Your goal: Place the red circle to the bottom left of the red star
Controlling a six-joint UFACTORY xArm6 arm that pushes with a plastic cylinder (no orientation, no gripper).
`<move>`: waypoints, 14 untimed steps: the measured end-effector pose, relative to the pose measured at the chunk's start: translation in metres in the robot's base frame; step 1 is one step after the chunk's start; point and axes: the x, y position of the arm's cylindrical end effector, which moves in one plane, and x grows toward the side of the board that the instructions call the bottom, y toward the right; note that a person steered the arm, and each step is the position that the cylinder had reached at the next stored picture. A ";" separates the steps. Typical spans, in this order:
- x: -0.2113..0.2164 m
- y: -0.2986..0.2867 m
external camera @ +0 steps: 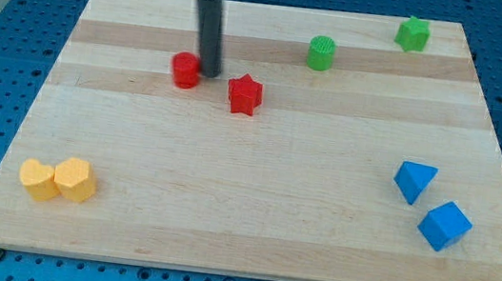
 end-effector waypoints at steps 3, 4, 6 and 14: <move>-0.039 -0.045; -0.042 -0.084; 0.053 -0.033; 0.159 -0.139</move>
